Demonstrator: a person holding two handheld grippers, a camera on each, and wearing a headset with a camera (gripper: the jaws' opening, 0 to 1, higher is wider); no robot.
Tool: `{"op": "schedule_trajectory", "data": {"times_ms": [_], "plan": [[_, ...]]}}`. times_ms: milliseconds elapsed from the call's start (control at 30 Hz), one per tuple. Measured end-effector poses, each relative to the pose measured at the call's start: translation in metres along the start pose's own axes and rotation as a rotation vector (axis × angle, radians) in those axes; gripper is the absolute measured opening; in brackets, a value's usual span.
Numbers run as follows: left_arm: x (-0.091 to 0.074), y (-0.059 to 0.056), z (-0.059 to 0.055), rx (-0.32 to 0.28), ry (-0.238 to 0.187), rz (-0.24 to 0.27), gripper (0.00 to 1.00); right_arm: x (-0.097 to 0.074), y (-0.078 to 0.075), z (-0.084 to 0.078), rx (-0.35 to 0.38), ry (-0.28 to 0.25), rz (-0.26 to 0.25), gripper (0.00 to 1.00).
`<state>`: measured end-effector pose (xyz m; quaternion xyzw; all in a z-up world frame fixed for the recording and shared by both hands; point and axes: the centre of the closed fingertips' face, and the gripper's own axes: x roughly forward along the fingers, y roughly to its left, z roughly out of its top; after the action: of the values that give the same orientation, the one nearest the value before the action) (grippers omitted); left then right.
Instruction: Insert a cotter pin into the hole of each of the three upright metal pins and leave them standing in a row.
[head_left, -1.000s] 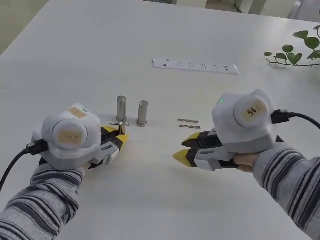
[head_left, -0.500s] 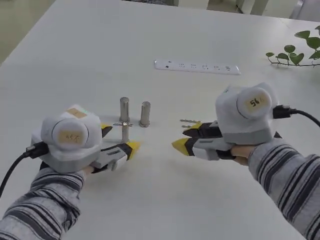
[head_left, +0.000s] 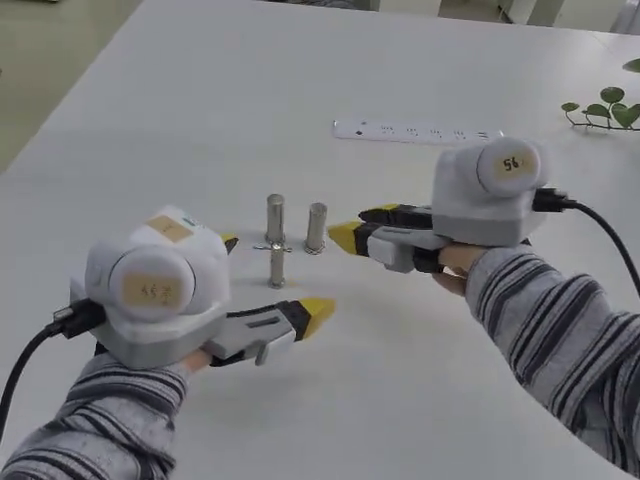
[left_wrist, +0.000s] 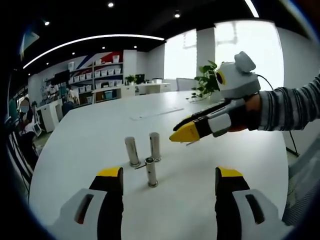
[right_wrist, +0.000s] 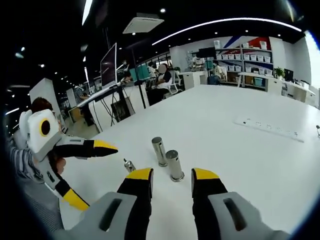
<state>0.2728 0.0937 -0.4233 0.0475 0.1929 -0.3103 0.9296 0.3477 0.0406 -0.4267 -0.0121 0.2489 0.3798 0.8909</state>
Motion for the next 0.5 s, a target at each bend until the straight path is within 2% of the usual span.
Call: {"op": "schedule_trajectory", "data": {"times_ms": [233, 300, 500], "plan": [[-0.009, -0.005, -0.002, 0.002, 0.013, -0.011, 0.82, 0.022, 0.005, -0.007, 0.015, 0.015, -0.004, 0.26], [-0.012, -0.01, -0.002, -0.019, 0.015, -0.041, 0.84, 0.028, 0.005, -0.008, 0.013, 0.008, -0.001, 0.25], [-0.014, -0.012, -0.002, 0.004, 0.012, -0.035, 0.92, 0.042, 0.003, -0.009, 0.011, -0.003, -0.008, 0.21]]}}
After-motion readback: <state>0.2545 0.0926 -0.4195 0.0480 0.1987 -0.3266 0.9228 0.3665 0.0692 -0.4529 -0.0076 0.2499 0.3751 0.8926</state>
